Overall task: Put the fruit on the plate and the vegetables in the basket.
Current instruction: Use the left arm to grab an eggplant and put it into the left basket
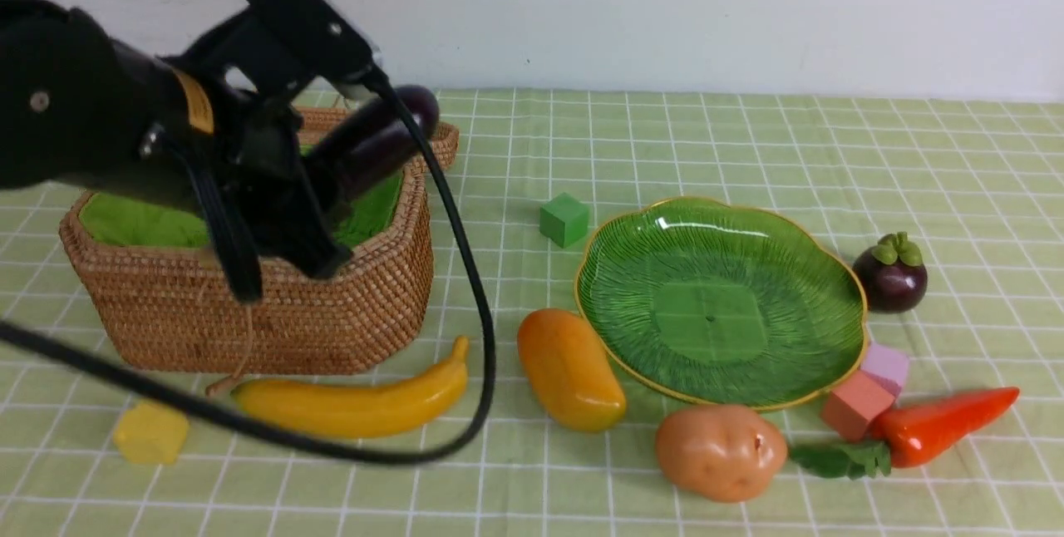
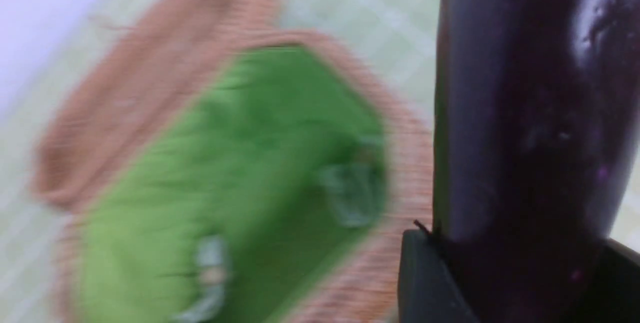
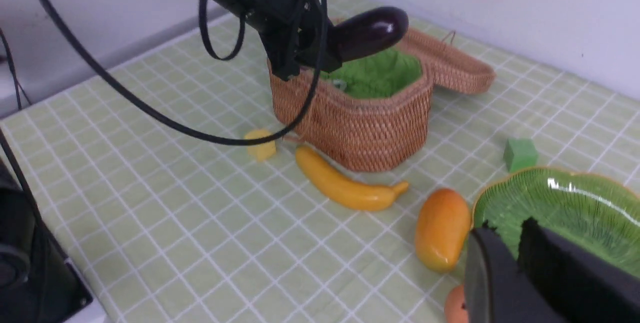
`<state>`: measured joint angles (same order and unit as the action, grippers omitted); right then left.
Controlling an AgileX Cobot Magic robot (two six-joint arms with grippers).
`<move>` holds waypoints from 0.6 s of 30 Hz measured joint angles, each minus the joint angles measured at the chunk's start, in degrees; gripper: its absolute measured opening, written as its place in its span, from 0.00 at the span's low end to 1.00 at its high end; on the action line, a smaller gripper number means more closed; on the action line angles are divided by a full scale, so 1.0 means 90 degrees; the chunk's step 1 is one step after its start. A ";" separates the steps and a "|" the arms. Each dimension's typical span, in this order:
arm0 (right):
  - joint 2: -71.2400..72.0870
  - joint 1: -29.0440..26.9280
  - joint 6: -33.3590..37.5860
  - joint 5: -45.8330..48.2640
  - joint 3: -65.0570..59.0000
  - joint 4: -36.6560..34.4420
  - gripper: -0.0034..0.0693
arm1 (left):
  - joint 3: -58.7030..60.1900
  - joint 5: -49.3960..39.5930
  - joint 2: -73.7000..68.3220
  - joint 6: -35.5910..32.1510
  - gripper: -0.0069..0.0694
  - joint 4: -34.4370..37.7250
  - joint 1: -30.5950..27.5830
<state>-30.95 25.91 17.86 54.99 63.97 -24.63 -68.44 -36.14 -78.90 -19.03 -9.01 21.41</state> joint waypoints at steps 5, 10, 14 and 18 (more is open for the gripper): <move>0.0000 0.0000 0.0000 -0.0514 0.0000 -0.0014 0.18 | -0.0421 0.0150 -0.0581 -0.0249 0.53 -0.0387 -0.0359; 0.0000 0.0000 0.0000 -0.0537 0.0000 -0.0031 0.18 | -0.0534 0.0616 -0.1280 -0.0387 0.53 -0.1355 -0.0620; 0.0000 0.0000 0.0000 -0.0335 0.0000 -0.0031 0.18 | -0.0534 0.0651 -0.1611 -0.0367 0.53 -0.2058 -0.0689; 0.0000 0.0000 0.0000 -0.0226 0.0000 -0.0031 0.18 | -0.0534 0.0751 -0.1785 0.0207 0.61 -0.2832 -0.0689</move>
<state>-30.95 25.91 17.86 52.96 63.97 -24.91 -73.24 -29.38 -94.96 -17.17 -34.50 15.21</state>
